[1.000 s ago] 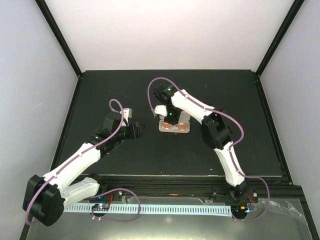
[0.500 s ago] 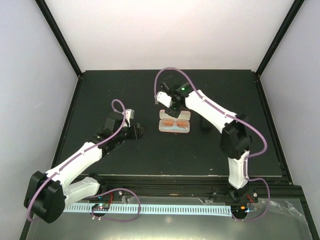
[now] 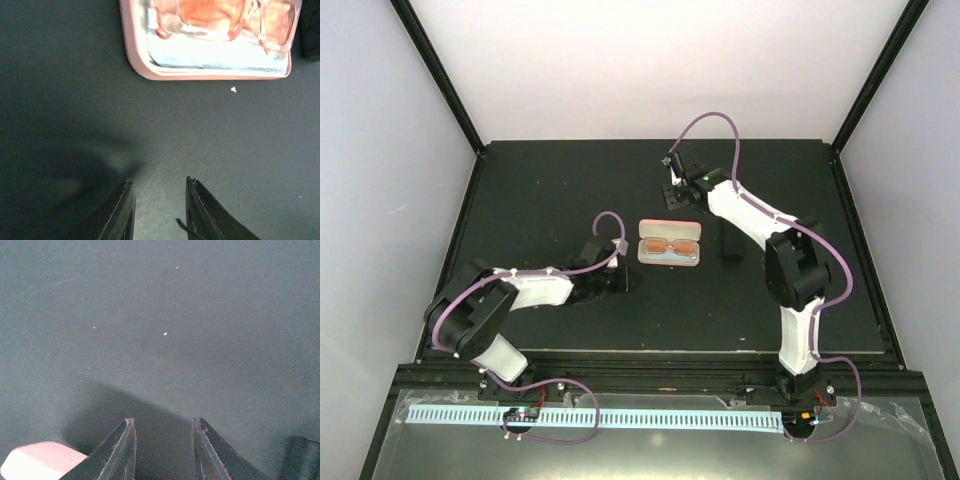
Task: Organize the sunglasses
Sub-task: Close the sunglasses case at the center of the board.
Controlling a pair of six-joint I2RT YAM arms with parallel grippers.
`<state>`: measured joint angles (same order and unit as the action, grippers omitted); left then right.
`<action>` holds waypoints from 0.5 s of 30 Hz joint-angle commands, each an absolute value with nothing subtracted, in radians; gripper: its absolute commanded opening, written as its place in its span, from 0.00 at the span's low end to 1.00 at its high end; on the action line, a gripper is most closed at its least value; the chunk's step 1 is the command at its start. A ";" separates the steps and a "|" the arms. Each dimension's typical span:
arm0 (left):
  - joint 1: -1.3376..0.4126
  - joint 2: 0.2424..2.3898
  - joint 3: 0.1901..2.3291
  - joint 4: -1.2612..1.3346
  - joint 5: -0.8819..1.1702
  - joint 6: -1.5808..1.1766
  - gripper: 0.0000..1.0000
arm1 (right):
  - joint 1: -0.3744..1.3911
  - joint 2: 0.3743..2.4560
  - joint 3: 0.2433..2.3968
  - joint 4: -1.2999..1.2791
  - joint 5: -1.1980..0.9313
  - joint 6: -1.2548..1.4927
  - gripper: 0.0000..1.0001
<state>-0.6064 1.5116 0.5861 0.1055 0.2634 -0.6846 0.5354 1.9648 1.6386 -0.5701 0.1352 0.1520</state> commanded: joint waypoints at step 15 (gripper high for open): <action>-0.719 1.848 0.772 0.307 0.014 -0.847 0.09 | 0.547 1.989 1.457 -0.430 -0.034 0.315 0.32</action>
